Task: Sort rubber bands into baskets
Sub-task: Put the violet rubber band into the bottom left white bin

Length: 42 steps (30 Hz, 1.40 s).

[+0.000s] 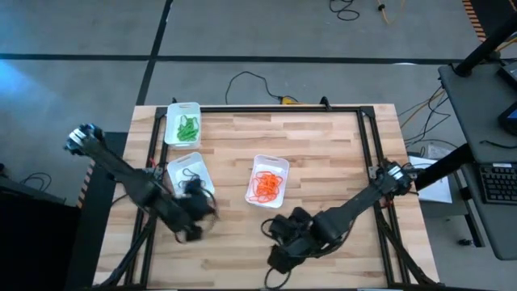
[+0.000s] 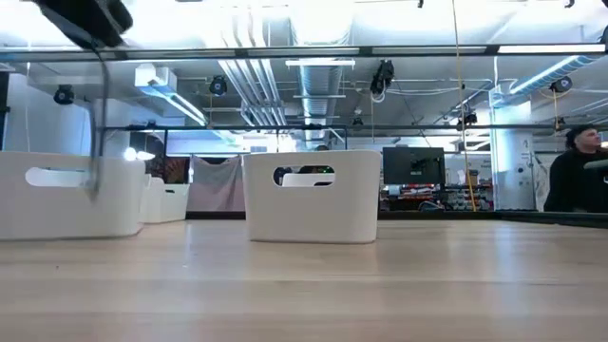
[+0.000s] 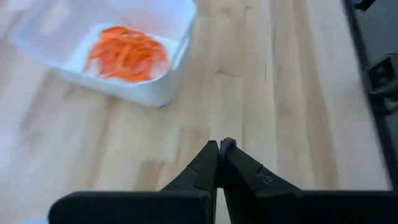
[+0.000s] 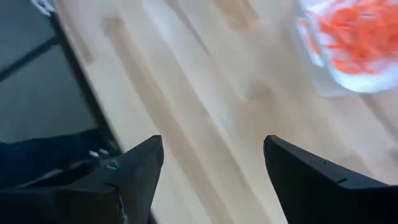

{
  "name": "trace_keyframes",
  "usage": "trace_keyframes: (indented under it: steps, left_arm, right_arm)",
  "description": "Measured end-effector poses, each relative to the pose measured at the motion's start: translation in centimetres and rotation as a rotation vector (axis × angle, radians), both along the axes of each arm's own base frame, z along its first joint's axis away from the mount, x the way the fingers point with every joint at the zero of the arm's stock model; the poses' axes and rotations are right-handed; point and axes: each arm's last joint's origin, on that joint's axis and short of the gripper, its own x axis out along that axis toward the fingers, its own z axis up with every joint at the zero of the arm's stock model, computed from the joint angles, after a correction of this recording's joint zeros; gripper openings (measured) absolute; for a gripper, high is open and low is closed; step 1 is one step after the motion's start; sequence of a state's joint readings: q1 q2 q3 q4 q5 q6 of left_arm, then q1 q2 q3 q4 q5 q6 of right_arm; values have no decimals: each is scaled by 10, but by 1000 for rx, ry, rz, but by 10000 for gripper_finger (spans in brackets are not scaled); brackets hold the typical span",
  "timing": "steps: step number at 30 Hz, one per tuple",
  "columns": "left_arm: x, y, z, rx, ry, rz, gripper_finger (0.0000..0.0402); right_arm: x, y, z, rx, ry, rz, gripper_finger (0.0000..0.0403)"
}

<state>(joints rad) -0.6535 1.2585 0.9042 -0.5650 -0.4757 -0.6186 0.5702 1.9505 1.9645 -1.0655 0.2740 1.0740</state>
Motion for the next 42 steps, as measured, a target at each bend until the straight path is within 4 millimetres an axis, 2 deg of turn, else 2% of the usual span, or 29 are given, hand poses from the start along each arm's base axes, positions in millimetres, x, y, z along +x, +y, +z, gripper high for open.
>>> trace_keyframes:
  steps: [3, 7, 10, 14, 17, 23, 27, 31, 36, 42]
  left_arm:
    - [-31, 23, 37, -31, 18, 31, 0]
    - [-71, 57, 71, -51, 26, 184, 0]
    - [-96, 77, 75, -96, 74, 312, 0]
    - [-114, 90, 63, -137, 111, 437, 0]
    - [-113, 93, 51, -162, 105, 492, 0]
    - [-98, 90, 21, -189, 93, 562, 0]
    - [-89, 87, -3, -267, 155, 580, 0]
    - [-87, 87, -24, -294, 191, 589, 0]
    - [-89, 90, -35, -290, 228, 612, 13]
    - [-89, 92, -28, -302, 244, 626, 75]
  right_arm:
    - [-13, -2, 2, -44, 59, -18, 264]
    - [-28, -7, -10, -89, 206, -137, 257]
    - [-36, -12, -28, -98, 302, -225, 256]
    - [-44, -14, -54, -73, 452, -225, 259]
    - [-50, -17, -69, -66, 530, -252, 261]
    - [-59, -22, -88, -90, 609, -277, 252]
    - [-67, -23, -101, -44, 717, -265, 239]
    - [-78, -22, -113, -32, 753, -255, 227]
    - [-88, -25, -136, 73, 742, -200, 215]
    - [-104, -33, -159, 128, 805, -194, 194]
